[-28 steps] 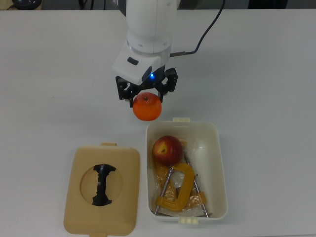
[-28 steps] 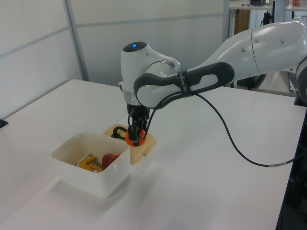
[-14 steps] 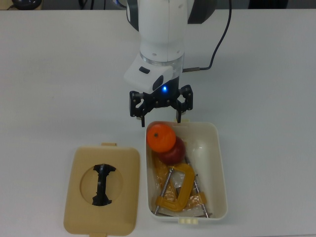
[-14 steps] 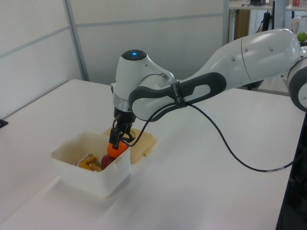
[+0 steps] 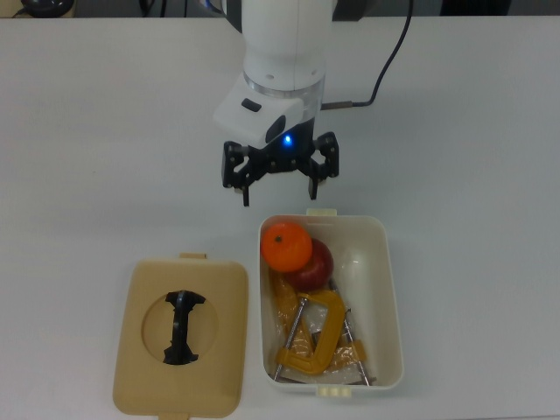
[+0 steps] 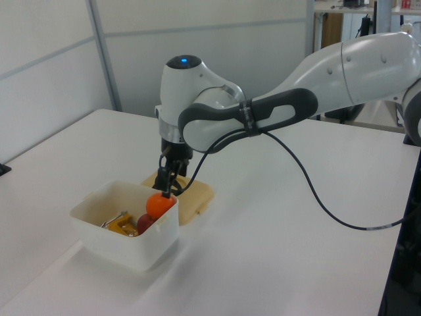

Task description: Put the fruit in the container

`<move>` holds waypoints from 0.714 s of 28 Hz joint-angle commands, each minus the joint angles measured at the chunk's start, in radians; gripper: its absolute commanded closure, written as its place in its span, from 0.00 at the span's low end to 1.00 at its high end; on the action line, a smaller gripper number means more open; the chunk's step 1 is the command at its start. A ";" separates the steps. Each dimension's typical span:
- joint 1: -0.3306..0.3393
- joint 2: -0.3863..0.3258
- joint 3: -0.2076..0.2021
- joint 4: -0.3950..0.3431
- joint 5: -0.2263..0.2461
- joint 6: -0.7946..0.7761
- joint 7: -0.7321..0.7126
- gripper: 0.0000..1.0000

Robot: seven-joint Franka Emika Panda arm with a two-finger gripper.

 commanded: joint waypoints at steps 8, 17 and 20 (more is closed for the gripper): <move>-0.098 -0.097 -0.024 -0.019 0.013 -0.367 -0.228 0.00; -0.175 -0.084 -0.022 -0.022 0.031 -0.369 -0.259 0.00; -0.183 -0.083 -0.024 -0.021 0.035 -0.369 -0.260 0.00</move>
